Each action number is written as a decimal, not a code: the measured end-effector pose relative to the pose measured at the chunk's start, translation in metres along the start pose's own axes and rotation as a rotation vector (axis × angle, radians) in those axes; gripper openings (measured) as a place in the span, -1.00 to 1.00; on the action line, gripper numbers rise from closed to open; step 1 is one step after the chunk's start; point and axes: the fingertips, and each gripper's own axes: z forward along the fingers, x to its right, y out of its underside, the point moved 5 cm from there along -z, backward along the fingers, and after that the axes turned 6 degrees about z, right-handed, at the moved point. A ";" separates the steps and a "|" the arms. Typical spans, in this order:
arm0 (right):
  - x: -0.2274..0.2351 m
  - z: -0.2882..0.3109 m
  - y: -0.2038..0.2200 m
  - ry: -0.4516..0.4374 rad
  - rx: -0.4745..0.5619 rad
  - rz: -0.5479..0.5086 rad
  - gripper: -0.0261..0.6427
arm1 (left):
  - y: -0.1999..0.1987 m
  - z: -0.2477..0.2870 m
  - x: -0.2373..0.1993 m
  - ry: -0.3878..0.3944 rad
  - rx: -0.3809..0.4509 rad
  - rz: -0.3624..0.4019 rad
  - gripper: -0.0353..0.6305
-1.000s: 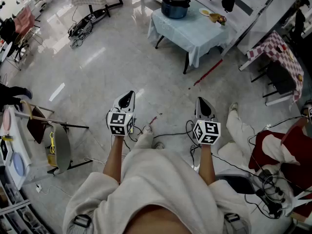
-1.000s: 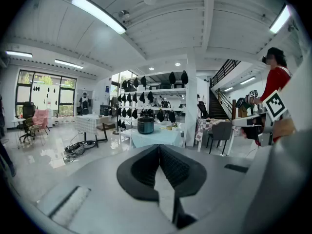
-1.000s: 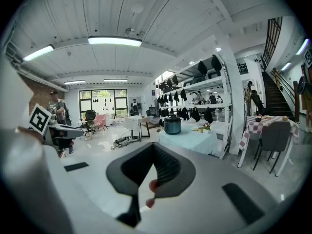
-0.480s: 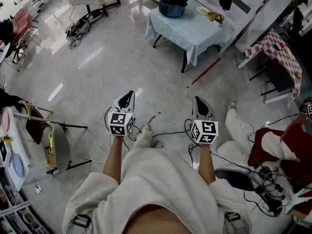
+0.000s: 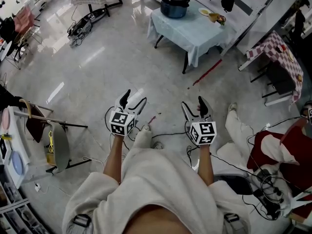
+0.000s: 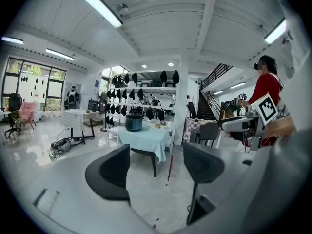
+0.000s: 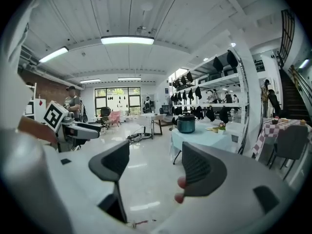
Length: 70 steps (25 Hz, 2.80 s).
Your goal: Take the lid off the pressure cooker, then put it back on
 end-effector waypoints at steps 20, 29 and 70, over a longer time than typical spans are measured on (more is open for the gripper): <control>0.064 0.161 -0.040 0.051 -0.012 0.014 0.01 | -0.024 0.146 -0.108 0.028 -0.015 0.005 0.08; 0.095 0.289 -0.106 0.094 0.000 0.004 0.01 | -0.079 0.249 -0.211 0.069 0.013 0.017 0.08; 0.394 0.707 -0.240 0.050 -0.002 0.110 0.01 | -0.241 0.695 -0.429 -0.004 -0.065 0.045 0.08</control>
